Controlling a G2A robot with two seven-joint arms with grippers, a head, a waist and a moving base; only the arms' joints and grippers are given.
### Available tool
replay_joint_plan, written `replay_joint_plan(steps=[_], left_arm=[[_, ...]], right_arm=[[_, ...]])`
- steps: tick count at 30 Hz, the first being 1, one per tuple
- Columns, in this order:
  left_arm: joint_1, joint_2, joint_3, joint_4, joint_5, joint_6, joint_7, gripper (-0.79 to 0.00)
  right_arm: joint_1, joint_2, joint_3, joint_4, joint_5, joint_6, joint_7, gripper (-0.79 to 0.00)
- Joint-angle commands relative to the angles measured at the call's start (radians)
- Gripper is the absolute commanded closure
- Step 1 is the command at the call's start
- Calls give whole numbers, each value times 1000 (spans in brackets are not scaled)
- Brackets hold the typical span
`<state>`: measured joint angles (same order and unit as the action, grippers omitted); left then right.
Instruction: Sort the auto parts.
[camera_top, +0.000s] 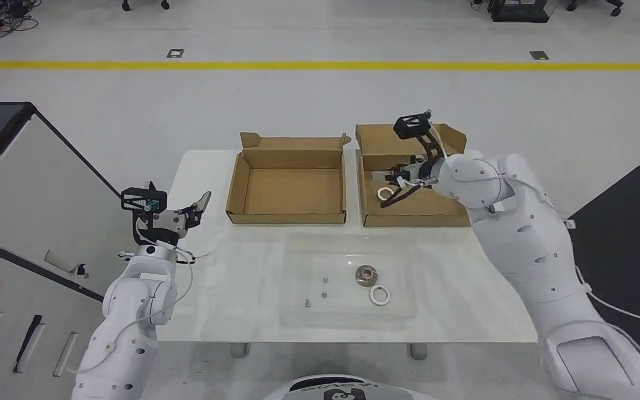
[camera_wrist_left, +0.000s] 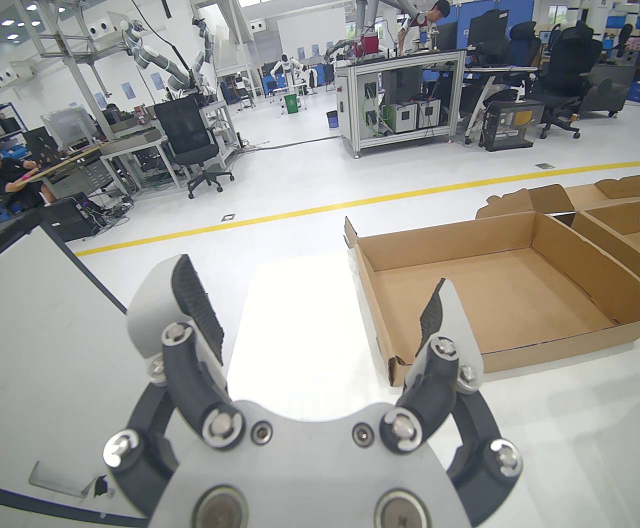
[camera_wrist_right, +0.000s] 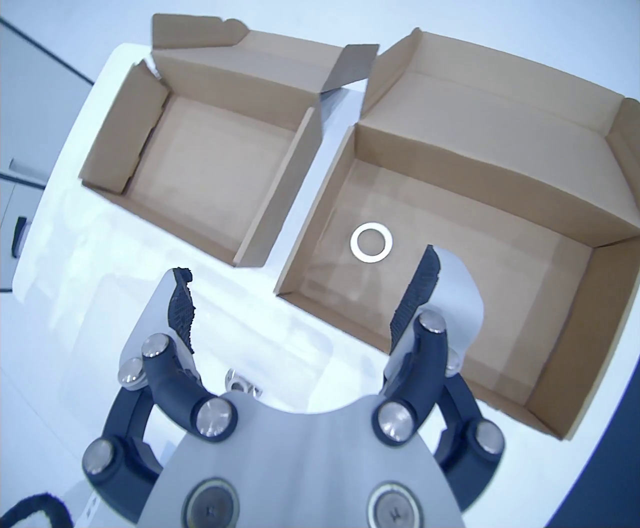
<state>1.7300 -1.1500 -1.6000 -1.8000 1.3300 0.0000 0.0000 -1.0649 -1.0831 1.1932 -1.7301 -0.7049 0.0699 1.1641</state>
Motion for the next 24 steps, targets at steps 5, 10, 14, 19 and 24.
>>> replay_joint_plan(steps=[5, 10, 14, 19, 24], left_arm=[[0, 0, 0, 0, 0, 0, 0, -785], [0, 0, 0, 0, 0, 0, 0, -785], [0, 0, 0, 0, 0, 0, 0, -785], [0, 0, 0, 0, 0, 0, 0, -785], [0, 0, 0, 0, 0, 0, 0, -785]], right_arm=[[-151, 21, 36, -218, 3, -41, 88, -785], [-224, 27, 11, -291, 8, -48, 129, -785], [-244, 30, -4, -310, -11, -56, 140, -785], [-244, 30, -4, -310, -11, -56, 140, -785], [-244, 30, -4, -310, -11, -56, 140, -785]])
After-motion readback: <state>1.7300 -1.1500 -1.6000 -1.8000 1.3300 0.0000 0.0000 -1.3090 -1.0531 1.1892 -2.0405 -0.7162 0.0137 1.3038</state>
